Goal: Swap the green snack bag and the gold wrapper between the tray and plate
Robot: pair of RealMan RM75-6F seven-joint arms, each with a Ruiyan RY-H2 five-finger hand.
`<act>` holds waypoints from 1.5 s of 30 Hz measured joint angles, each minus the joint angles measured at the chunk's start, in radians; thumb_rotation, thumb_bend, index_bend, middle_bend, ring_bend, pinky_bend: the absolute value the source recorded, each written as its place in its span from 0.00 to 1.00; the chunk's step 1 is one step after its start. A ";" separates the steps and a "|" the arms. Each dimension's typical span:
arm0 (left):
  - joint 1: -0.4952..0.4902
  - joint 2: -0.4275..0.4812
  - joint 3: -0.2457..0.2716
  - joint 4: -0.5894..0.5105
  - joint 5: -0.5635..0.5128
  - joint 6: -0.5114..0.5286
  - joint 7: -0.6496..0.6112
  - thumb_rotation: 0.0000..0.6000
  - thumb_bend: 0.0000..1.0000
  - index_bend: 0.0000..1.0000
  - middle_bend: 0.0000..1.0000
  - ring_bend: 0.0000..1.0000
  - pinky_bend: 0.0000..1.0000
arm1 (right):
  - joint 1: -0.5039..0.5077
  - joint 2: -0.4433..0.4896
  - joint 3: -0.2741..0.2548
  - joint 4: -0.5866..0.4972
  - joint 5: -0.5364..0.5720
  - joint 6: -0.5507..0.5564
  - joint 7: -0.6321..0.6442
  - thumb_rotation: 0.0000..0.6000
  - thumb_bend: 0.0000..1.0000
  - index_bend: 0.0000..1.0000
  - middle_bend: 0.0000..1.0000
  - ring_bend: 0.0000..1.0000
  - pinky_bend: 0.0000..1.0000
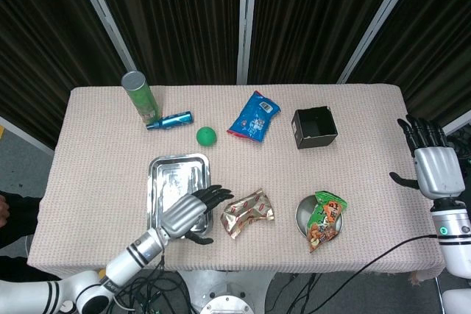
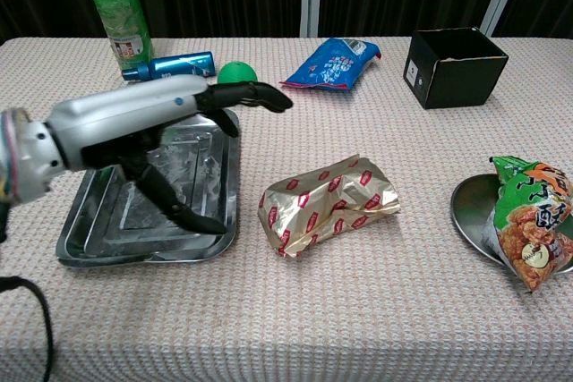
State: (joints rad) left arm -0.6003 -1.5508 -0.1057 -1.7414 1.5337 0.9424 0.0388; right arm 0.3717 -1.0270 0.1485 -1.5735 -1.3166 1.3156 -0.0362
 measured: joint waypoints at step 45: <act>-0.203 -0.431 -0.073 0.301 -0.348 0.099 0.403 1.00 0.34 0.42 0.54 0.52 0.70 | -0.069 0.012 0.040 0.109 -0.003 -0.015 0.150 1.00 0.00 0.00 0.01 0.00 0.04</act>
State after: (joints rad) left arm -0.8033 -1.9814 -0.1782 -1.4401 1.1860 1.0418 0.4413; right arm 0.3023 -1.0152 0.1887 -1.4648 -1.3194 1.3010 0.1137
